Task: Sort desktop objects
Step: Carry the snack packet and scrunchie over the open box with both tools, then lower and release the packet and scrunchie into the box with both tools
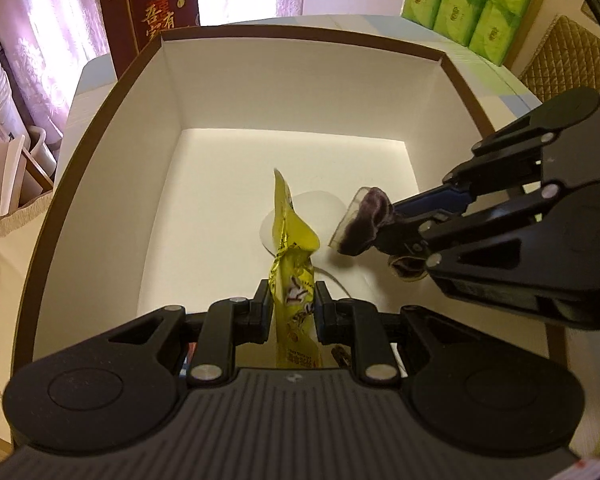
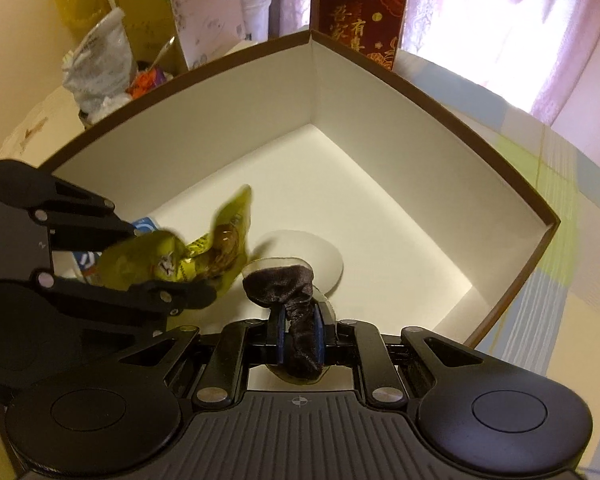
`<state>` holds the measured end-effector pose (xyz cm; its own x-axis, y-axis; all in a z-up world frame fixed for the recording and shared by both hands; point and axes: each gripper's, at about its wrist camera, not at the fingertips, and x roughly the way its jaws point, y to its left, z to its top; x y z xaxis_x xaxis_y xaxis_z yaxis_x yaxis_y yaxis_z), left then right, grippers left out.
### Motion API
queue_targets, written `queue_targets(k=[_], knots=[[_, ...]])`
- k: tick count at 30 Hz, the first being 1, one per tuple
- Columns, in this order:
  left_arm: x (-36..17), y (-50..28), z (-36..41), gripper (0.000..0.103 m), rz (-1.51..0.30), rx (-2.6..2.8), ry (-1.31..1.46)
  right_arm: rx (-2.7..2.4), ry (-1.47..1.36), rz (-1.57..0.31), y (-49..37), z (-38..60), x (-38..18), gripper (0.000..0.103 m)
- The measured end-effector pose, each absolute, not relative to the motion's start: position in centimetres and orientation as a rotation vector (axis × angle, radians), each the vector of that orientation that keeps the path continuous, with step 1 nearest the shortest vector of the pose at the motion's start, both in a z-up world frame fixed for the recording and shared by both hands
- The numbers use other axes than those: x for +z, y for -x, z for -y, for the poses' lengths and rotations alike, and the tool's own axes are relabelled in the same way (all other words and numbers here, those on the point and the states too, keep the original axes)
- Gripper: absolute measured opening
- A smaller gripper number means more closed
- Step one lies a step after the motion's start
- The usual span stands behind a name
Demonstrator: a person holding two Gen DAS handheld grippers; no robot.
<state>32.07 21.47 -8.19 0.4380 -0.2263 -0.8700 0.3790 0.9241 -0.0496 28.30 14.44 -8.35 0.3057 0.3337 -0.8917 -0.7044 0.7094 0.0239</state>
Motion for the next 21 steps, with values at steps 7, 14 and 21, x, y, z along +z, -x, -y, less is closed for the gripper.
queue_targets(k=[7,14,21], knots=[[-8.3,-32.3,-21.0,0.017,-1.052,-0.401,-0.174,0.750,0.586,-1.033,-29.0,-14.6,-9.1,0.014],[-8.1,-31.4,-20.5,0.037,-1.052,-0.404,-0.217,0.782,0.691,-0.983,-29.1,-14.8,-8.9,0.069],[-7.8,-30.5,-20.6,0.068,-1.055,-0.374,-0.258,0.829,0.720,-0.935,-28.9,-13.5,-8.6,0.093]])
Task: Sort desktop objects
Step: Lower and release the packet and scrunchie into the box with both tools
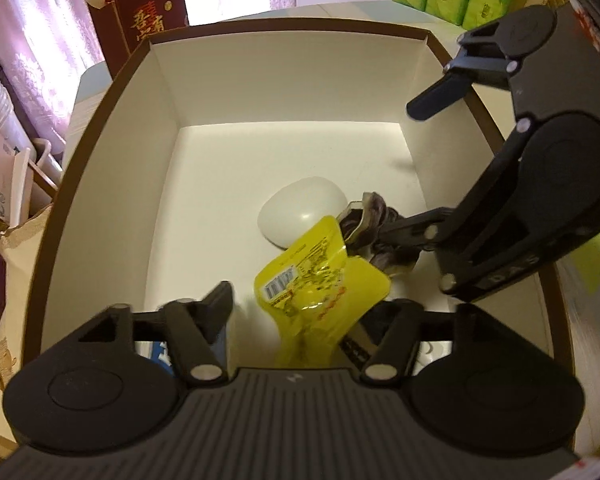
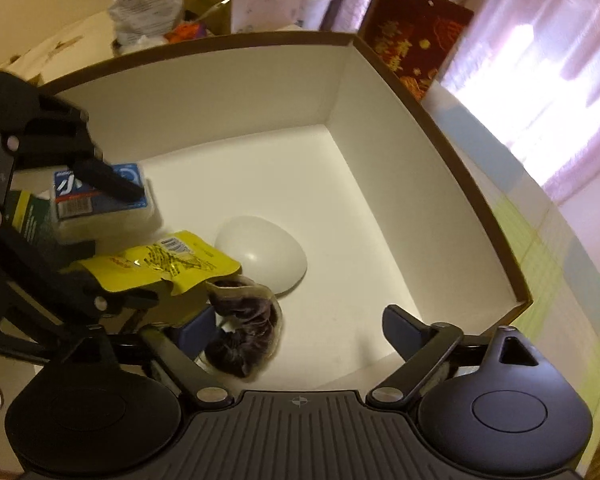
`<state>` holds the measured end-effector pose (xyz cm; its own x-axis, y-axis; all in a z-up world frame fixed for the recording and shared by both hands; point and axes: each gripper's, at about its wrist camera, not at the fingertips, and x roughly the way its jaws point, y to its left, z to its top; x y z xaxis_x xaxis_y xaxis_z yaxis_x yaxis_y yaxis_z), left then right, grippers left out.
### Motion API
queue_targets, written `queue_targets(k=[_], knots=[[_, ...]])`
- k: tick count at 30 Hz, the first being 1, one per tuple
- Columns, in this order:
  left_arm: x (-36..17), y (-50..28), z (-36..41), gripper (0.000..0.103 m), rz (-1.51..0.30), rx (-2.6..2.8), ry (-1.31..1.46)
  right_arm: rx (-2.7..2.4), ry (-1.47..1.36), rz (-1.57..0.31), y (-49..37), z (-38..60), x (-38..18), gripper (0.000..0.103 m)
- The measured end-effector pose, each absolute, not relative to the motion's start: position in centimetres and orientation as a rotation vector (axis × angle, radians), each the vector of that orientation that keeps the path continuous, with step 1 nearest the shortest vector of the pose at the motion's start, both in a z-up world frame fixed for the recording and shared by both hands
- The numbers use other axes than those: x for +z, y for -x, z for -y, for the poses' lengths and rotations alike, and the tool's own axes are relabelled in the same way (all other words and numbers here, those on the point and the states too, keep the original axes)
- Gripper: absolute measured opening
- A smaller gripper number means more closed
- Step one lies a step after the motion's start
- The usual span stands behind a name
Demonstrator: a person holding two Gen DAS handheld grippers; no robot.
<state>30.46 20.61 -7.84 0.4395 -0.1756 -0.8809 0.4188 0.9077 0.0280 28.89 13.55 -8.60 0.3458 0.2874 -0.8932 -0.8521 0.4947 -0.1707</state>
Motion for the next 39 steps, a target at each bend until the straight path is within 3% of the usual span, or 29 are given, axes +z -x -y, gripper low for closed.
queue_targets(k=[4,10,39], knots=[[-7.1,-29.8,-20.6,0.089,-1.044,-0.369,-0.262,0.838,0.738,-0.902,-28.6,-13.9,-8.3,0.101],[-5.8,-28.8,-20.2,0.094,-1.015,-0.368,-0.260,0.848,0.739,-0.851,-27.8,-13.4,-7.8,0.101],[1.6,-19.6,-19.7,0.102,-0.885,-0.197,-0.218,0.928,0.561,-0.669,-18.4,-7.7,-1.8,0.101]])
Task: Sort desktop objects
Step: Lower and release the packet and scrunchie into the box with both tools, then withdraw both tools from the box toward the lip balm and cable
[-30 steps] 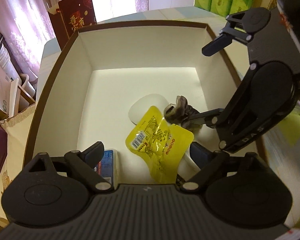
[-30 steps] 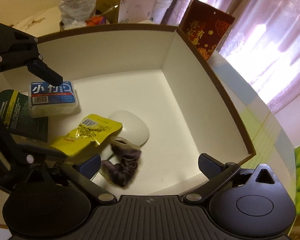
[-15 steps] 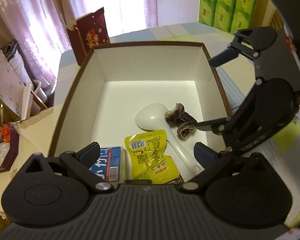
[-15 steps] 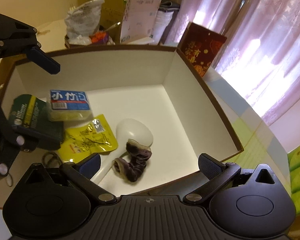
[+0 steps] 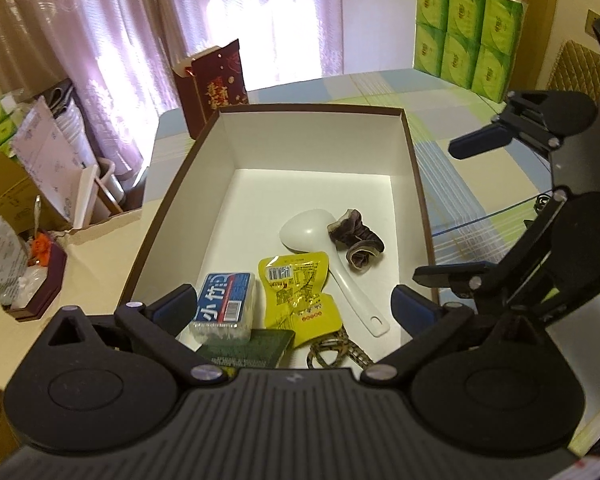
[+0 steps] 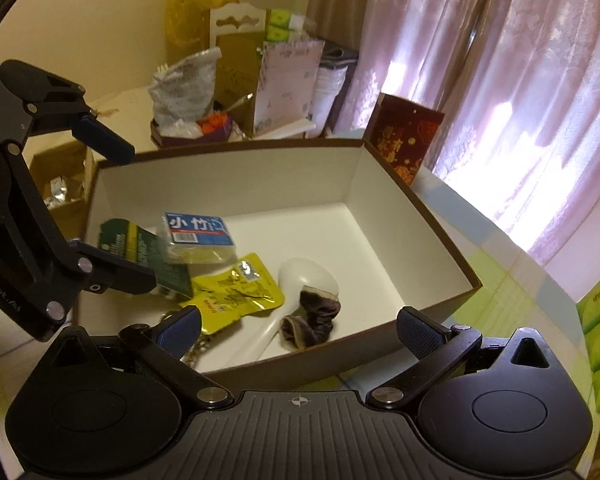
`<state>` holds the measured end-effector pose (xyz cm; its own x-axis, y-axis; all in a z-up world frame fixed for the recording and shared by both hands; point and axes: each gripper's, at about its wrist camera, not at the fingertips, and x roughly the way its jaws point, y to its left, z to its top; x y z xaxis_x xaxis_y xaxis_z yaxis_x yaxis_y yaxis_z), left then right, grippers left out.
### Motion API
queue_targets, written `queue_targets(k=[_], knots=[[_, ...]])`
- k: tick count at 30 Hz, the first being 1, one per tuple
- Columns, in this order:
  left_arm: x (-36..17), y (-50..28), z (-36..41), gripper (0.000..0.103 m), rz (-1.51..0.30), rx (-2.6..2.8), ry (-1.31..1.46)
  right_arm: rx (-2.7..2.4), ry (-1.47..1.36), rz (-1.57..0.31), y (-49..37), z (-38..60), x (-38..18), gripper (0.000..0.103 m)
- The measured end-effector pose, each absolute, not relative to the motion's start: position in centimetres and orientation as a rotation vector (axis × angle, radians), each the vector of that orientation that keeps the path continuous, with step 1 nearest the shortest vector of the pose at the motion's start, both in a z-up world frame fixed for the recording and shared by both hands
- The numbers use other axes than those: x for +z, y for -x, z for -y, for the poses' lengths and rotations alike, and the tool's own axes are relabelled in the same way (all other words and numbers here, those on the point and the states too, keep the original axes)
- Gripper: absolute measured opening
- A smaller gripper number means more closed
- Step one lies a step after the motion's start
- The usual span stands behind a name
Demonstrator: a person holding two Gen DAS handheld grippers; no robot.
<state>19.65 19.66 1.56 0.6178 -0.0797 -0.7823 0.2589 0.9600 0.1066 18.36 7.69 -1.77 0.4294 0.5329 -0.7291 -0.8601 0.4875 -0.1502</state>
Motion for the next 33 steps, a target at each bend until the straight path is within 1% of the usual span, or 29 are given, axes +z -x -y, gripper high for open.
queue_targets(k=[8,16,25,33], knots=[[3.0,-15.5,-18.0,0.102,-0.864,-0.132,-0.198,0.962,0.504,-0.659,-14.9,-4.4,-0.8,0.101],[2.5,-12.0,-16.5,0.102,-0.884,-0.086,-0.140,0.992,0.471,-0.678,-12.0,-1.2,-1.0,0.101],[0.6,-7.9,-13.5,0.102,-0.924,-0.103,-0.069,0.989,0.422,-0.760,-9.3,3.2,-2.5,0.101],[-0.6,-7.4,-9.9,0.102,-0.950,-0.196,-0.051,0.886,0.354,-0.851,-8.0,9.0,-4.0,0.101]])
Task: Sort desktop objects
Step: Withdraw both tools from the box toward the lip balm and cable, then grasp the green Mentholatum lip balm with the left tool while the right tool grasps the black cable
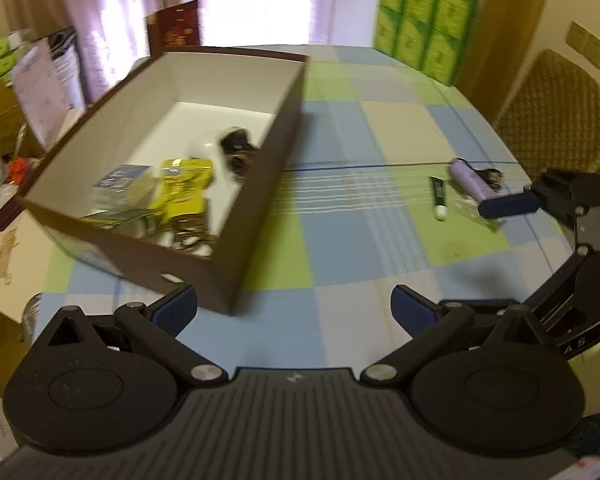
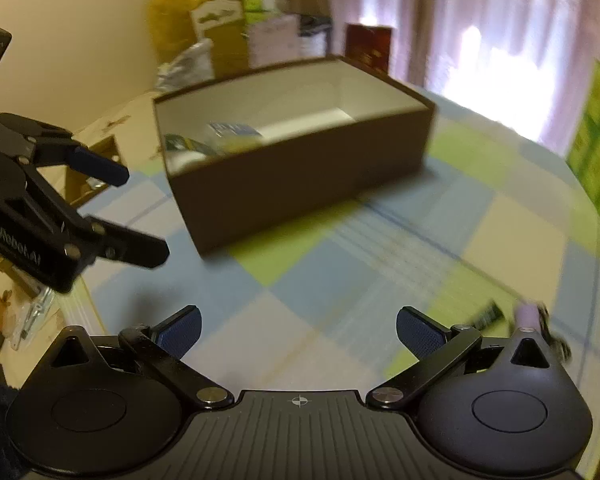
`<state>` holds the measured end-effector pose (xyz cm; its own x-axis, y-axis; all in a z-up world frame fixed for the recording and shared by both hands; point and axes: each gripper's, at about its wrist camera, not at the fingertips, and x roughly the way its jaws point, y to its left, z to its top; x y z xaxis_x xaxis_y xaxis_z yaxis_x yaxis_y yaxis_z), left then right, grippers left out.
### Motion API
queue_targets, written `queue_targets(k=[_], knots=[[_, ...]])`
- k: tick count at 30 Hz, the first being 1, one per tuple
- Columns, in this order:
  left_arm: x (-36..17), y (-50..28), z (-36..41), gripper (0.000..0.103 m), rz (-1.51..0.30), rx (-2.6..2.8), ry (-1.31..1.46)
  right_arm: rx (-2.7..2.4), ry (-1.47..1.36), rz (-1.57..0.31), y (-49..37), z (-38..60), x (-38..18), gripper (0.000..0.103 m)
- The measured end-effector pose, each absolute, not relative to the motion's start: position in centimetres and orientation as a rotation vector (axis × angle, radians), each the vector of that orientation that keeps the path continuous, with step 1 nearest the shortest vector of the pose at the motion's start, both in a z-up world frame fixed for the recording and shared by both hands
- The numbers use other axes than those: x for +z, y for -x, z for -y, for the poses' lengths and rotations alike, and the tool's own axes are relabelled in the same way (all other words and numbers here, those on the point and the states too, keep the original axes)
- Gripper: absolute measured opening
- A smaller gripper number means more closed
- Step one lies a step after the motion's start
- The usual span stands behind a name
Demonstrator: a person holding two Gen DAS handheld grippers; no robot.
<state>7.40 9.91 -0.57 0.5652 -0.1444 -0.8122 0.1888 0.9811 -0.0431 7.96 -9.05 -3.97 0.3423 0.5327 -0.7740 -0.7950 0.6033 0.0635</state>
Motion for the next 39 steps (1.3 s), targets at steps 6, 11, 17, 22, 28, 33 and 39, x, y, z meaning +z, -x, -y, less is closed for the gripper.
queue_targets(k=[6,11,17,22,28,33,39], knots=[[-1.4,-8.1,-6.6,0.101,-0.949,-0.287,-0.080,0.778,0.251,-0.930,-7.1,13.7,-5.1,0.101],[-2.5,-9.2,-4.0,0.101,-0.962,-0.349,-0.105,0.664,0.179,-0.977,-7.9,17.1,-5.8,0.101],[-3.6,-10.8,-1.3,0.100,-0.971,-0.403,-0.133,0.549,0.117,-0.982,-9.1,20.5,-5.6,0.101],[-4.6,-12.4,0.8,0.097,-0.969,-0.454,-0.153,0.483,0.099,-0.999,-10.4,22.3,-5.9,0.101],[-6.5,-15.0,4.2,0.088,-0.966,-0.519,-0.200,0.407,0.090,-0.989,-12.6,24.5,-6.5,0.101],[-8.3,-18.1,7.1,0.077,-0.947,-0.576,-0.233,0.351,0.053,-0.954,-15.7,26.3,-6.2,0.101],[-10.9,-22.5,9.8,0.057,-0.964,-0.602,-0.254,0.341,0.036,-0.922,-18.9,27.7,-5.8,0.101]])
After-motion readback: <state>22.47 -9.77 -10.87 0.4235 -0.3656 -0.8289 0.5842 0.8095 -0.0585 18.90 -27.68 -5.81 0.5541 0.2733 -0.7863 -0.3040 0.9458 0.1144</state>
